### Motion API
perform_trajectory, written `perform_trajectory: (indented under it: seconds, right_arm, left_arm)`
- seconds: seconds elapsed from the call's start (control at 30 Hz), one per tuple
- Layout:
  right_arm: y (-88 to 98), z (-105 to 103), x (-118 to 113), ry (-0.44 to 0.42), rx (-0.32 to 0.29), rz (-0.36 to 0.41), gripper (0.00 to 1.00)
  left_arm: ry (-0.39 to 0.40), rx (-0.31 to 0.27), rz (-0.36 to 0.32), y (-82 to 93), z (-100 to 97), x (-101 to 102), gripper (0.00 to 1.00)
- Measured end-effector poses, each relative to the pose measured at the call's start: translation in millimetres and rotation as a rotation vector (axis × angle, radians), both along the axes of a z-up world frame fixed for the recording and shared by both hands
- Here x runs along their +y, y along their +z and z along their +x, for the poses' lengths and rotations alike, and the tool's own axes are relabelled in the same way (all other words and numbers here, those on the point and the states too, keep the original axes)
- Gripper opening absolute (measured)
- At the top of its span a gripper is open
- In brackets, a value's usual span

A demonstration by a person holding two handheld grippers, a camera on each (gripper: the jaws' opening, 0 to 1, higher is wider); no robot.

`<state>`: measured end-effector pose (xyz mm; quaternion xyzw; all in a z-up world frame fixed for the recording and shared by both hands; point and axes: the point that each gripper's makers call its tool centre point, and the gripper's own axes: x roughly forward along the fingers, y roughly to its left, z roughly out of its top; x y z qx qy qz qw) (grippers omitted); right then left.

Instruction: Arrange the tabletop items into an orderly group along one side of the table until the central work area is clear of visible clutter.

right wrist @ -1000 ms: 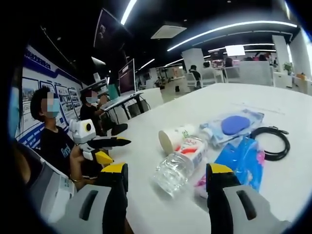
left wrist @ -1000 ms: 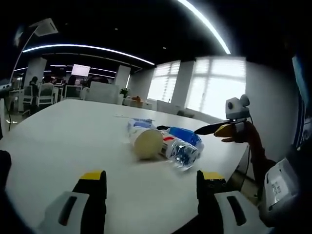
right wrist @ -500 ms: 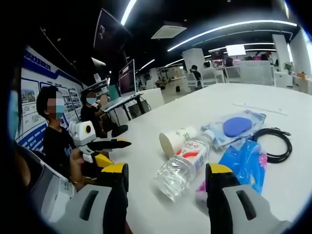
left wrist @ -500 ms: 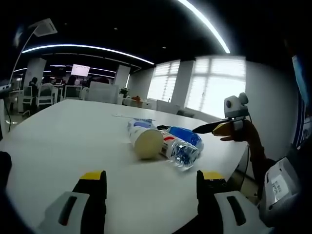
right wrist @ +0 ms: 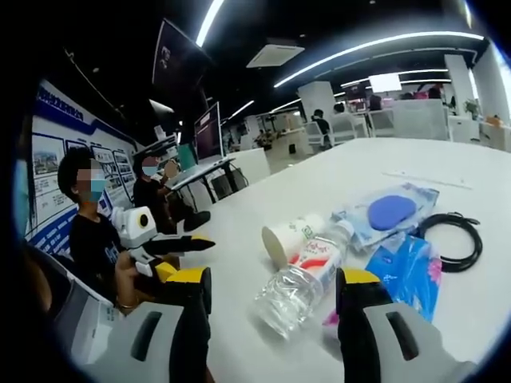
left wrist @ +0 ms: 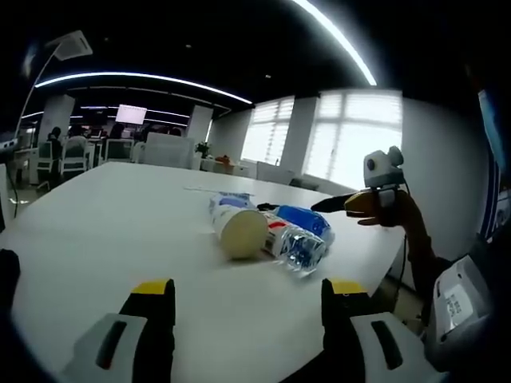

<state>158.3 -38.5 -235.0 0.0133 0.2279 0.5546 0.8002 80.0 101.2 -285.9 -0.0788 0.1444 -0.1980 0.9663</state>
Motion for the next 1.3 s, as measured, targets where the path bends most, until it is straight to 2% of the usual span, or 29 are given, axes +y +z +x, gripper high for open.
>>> perform_trajectory:
  seconds: [1.13,1.3]
  right_arm:
    - [0.4,10,10,0.001,0.048,0.032,0.59]
    - [-1.8,11,10,0.004,0.038,0.019,0.59]
  left_arm:
    - [0.003,0.01,-0.002,-4.2,-1.0,2,0.73]
    - [0.002,0.012,-0.002,-4.9,-1.1,2,0.73]
